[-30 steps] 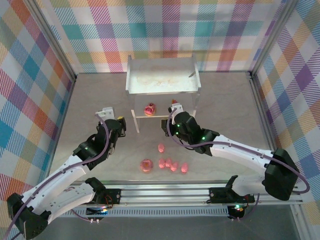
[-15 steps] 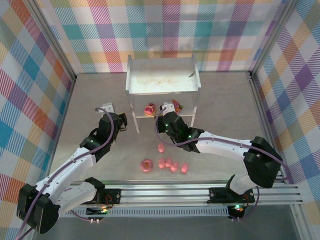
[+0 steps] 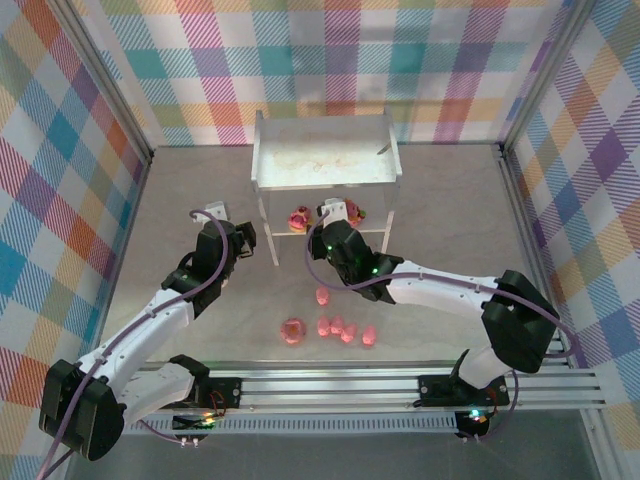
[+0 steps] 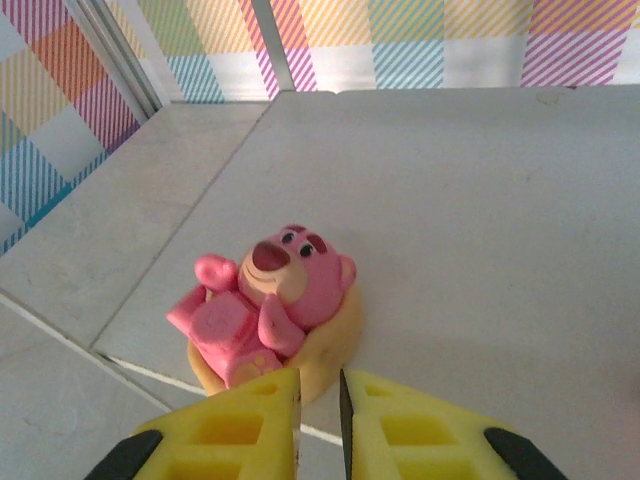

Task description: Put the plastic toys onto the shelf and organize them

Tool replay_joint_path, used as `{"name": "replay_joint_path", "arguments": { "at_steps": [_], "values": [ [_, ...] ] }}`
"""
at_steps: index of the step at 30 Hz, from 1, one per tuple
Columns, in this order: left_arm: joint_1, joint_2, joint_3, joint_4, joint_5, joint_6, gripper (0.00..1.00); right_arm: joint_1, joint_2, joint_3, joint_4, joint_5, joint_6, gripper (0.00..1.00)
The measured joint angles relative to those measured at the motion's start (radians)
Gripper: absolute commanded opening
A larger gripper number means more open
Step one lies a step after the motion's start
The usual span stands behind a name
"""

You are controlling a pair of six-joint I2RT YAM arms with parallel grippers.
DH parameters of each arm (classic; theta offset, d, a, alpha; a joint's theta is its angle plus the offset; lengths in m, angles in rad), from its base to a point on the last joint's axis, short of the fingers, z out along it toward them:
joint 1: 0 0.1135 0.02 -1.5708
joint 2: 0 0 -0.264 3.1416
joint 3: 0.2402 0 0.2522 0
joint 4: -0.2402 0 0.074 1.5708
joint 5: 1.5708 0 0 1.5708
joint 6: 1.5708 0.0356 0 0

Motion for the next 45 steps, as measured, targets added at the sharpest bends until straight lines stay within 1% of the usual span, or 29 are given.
{"name": "replay_joint_path", "arguments": {
  "at_steps": [14, 24, 37, 45],
  "values": [
    [0.001, 0.005, 0.000, 0.001, 0.007, 0.001, 0.57, -0.037, 0.034, 0.018, 0.000, -0.007, -0.011, 0.22],
    [0.006, 0.006, 0.000, 0.001, 0.008, 0.001, 0.57, -0.064, 0.037, 0.021, 0.000, -0.064, -0.015, 0.22],
    [0.006, 0.006, 0.000, 0.001, 0.008, 0.005, 0.57, -0.071, 0.081, 0.066, 0.001, -0.131, -0.024, 0.22],
    [0.006, 0.006, 0.000, 0.001, 0.008, 0.005, 0.57, -0.084, 0.085, 0.076, 0.000, -0.137, -0.030, 0.26]
  ]
}}
